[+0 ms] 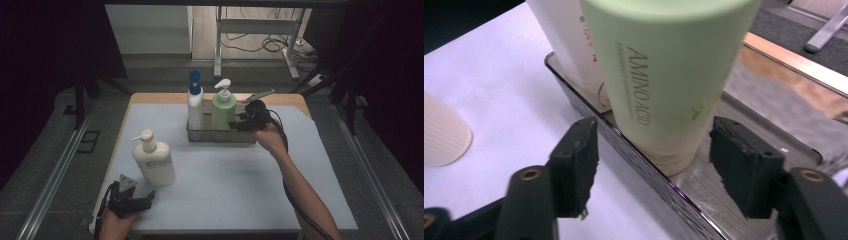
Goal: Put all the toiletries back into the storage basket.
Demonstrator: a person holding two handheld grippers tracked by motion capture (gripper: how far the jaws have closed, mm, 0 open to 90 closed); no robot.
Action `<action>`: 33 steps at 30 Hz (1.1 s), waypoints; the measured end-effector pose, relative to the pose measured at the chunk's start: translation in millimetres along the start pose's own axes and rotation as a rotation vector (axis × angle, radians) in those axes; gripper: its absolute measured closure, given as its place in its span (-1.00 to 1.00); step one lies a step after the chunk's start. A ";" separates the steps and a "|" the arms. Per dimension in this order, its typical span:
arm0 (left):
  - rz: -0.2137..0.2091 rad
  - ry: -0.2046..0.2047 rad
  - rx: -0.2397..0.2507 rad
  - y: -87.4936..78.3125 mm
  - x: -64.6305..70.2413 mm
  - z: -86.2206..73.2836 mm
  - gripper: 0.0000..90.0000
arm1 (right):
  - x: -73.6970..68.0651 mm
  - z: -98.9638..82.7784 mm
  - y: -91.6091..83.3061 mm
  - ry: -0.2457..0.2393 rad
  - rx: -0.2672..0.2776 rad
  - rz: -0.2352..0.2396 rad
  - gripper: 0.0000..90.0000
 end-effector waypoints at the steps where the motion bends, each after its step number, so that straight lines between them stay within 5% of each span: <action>1: 0.000 0.000 0.000 0.0 0.0 0.0 -0.72 | 1.1 -0.7 -1.1 -0.001 0.002 -0.007 -0.13; 11: 0.000 0.000 0.001 0.0 0.0 0.0 -0.72 | 16.3 -4.3 -7.6 0.020 0.020 -0.068 0.31; 18: -0.001 -0.001 0.001 0.0 0.0 -0.1 -0.72 | 33.1 -4.3 5.6 0.069 0.031 -0.108 0.67; 33: -0.001 0.000 0.000 0.0 -0.1 0.0 -0.72 | 43.2 -2.0 36.7 0.100 0.001 -0.145 0.92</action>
Point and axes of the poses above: each handheld gripper's, and its own axes: y roughly forward along the jaws, z roughly out of its top, x roughly to its right, the point moved 7 cm from there along y, roughly forward along the jaws, and after that the axes turned 6 degrees about -x, right-handed, at the moved point
